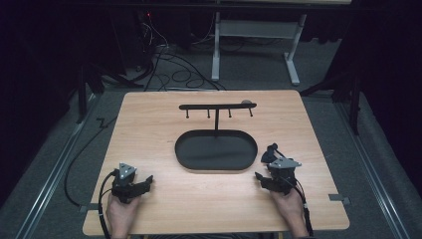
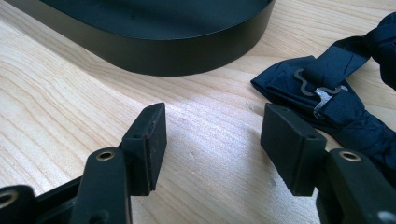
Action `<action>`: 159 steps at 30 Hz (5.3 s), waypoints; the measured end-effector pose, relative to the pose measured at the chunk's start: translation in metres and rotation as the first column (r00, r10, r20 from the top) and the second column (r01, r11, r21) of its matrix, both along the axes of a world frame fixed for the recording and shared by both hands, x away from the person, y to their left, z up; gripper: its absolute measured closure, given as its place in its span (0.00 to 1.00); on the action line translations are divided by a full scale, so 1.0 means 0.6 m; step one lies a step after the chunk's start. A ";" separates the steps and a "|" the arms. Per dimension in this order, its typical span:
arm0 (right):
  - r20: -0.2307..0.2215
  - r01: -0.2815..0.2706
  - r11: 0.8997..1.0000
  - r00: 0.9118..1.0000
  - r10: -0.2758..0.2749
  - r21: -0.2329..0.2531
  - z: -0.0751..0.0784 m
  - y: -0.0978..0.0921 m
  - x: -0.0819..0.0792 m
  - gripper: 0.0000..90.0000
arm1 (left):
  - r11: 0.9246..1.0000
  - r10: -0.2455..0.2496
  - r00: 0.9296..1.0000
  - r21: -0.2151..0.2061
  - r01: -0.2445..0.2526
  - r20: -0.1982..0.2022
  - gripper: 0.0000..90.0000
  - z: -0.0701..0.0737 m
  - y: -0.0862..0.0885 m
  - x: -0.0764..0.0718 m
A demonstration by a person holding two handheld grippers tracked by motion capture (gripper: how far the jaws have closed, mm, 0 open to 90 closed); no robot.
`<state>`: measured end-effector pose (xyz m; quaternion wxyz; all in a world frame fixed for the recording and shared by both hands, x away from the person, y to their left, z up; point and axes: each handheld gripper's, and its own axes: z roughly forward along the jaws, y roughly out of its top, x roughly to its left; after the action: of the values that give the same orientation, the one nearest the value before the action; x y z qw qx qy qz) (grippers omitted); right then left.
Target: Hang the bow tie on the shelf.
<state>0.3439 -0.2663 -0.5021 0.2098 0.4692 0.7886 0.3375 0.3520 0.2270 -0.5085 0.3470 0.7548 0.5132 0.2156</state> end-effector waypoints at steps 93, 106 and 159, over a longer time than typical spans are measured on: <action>0.047 0.167 0.979 0.984 -0.174 0.119 0.069 -0.102 0.006 0.68 | 1.000 -0.010 1.000 -0.029 0.010 -0.007 0.30 0.000 0.004 0.000; 0.026 0.175 0.980 0.984 -0.178 0.093 0.083 -0.101 0.051 0.68 | 1.000 -0.010 1.000 -0.029 0.010 -0.008 0.30 0.001 0.004 0.000; -0.018 0.159 0.981 0.987 -0.158 0.113 0.078 -0.103 0.084 1.00 | 1.000 -0.013 1.000 -0.026 0.013 -0.004 0.30 0.000 0.003 0.000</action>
<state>0.3942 -0.3281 -0.4552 0.2053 0.5431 0.7293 0.3620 0.3519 0.2291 -0.5083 0.3568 0.7541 0.5118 0.2051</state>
